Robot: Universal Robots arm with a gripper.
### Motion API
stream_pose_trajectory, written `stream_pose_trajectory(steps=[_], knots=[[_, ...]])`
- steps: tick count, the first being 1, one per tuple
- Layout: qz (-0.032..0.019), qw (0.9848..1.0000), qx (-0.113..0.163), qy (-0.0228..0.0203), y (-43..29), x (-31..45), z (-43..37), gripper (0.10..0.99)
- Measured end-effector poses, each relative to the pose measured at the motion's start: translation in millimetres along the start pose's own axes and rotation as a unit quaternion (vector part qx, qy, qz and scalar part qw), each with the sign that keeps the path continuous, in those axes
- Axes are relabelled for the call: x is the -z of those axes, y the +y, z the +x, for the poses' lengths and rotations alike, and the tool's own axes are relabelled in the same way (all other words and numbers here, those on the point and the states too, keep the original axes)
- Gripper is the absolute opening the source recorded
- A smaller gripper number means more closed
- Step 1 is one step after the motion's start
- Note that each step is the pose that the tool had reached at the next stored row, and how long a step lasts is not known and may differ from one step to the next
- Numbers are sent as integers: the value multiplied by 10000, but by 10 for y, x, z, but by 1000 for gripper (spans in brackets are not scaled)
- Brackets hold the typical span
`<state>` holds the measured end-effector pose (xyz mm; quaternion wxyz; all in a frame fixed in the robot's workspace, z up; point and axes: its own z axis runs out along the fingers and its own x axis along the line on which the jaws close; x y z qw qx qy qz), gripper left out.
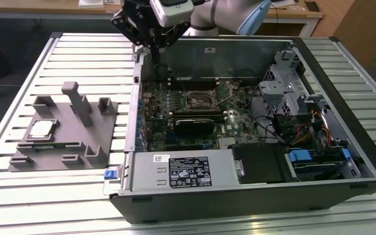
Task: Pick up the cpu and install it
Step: 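Reach for the cpu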
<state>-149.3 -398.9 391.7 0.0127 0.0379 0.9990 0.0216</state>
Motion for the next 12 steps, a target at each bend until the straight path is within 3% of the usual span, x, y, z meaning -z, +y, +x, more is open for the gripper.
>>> stream_pose_trajectory(steps=[12], knots=[[1,10000,-1,17,-4,-20,47,106]])
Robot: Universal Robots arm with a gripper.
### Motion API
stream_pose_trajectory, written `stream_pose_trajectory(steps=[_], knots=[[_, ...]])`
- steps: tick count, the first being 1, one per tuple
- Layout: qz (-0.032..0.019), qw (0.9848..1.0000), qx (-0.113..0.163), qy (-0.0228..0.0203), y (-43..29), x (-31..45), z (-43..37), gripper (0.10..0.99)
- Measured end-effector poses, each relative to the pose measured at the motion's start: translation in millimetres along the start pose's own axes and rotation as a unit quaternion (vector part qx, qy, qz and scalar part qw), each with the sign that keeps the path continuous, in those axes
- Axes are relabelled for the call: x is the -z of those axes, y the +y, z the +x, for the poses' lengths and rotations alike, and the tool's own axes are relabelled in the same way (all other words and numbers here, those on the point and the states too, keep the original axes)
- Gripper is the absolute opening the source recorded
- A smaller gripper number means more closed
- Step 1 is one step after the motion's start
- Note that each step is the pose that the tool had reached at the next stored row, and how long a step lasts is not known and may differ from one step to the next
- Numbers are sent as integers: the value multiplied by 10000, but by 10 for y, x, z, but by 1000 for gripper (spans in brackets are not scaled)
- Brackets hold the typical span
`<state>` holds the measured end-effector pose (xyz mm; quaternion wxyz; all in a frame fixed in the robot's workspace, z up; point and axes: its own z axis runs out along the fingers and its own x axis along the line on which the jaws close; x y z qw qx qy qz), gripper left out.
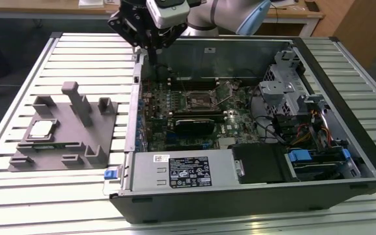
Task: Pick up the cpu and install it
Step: 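Reach for the cpu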
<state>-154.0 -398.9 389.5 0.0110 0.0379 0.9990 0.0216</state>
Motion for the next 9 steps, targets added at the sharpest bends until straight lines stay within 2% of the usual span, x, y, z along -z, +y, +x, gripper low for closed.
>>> stream_pose_trajectory(steps=[9], knots=[[1,10000,0,19,-6,-16,63,106]])
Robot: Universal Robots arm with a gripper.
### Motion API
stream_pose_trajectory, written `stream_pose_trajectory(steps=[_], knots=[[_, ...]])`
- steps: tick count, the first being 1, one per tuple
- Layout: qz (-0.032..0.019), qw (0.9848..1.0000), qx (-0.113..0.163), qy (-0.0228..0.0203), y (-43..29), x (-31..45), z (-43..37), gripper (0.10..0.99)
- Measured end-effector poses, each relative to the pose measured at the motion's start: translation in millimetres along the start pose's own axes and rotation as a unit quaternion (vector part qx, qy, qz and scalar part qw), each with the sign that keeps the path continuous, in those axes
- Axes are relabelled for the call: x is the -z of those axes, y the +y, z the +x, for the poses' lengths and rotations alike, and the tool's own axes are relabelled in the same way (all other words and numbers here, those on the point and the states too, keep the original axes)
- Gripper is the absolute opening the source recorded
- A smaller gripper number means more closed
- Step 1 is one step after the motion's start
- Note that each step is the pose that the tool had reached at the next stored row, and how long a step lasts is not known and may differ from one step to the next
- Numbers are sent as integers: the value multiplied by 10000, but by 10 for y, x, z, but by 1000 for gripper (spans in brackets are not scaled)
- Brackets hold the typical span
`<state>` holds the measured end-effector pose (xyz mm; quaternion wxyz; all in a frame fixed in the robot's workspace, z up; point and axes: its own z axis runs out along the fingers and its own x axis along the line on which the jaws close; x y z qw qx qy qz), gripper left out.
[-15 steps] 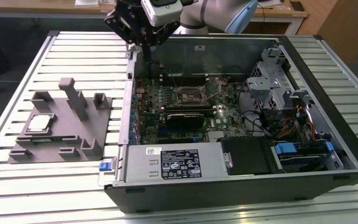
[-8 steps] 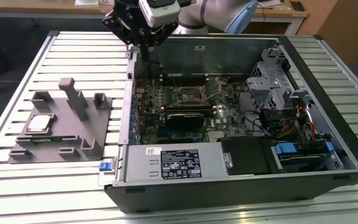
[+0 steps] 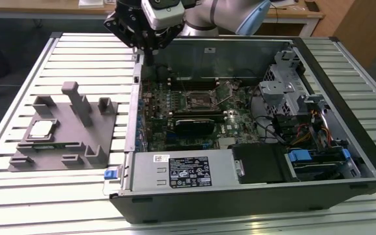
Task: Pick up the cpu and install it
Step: 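Reach for the cpu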
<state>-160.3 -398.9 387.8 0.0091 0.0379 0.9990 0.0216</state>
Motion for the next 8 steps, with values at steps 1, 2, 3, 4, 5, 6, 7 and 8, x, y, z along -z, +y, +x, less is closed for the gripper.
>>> stream_pose_trajectory(steps=[1,2,3,4,5,6,7,8], knots=[[0,10000,0,1,-1,-1,10,106],[0,10000,0,2,-1,-3,18,106],[0,10000,0,2,-2,-3,26,106],[1,10000,0,3,-3,-3,36,106],[0,10000,0,3,-4,-4,44,106],[0,10000,0,3,-4,-5,53,106],[1,10000,-1,4,-5,-5,63,106],[1,10000,-1,4,-6,-6,73,106]])
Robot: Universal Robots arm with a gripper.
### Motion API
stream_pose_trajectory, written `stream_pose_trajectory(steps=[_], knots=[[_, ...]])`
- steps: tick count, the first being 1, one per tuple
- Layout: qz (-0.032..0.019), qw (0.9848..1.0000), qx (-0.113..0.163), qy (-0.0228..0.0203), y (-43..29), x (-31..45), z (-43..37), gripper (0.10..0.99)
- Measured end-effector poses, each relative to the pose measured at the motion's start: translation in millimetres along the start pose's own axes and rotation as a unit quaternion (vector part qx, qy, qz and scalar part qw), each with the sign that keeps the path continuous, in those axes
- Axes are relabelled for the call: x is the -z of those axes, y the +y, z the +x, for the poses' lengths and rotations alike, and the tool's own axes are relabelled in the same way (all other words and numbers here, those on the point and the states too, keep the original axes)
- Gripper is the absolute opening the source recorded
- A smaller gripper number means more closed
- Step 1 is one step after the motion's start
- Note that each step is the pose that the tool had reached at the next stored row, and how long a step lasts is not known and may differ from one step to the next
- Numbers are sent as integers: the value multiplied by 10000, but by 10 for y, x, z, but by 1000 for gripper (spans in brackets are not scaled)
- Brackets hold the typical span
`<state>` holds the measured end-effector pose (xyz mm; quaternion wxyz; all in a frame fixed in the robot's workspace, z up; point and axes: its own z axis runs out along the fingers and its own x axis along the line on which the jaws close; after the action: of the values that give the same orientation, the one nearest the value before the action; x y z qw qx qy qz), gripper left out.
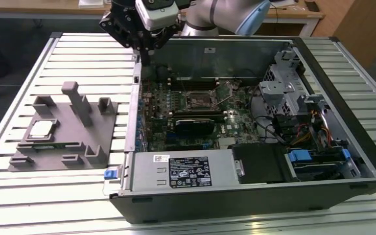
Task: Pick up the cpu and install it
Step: 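Reach for the cpu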
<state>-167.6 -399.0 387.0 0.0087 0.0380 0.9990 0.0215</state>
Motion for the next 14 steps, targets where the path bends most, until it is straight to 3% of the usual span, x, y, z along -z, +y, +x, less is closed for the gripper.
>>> stream_pose_trajectory(steps=[14], knots=[[0,10000,0,4,-9,-12,110,106]])
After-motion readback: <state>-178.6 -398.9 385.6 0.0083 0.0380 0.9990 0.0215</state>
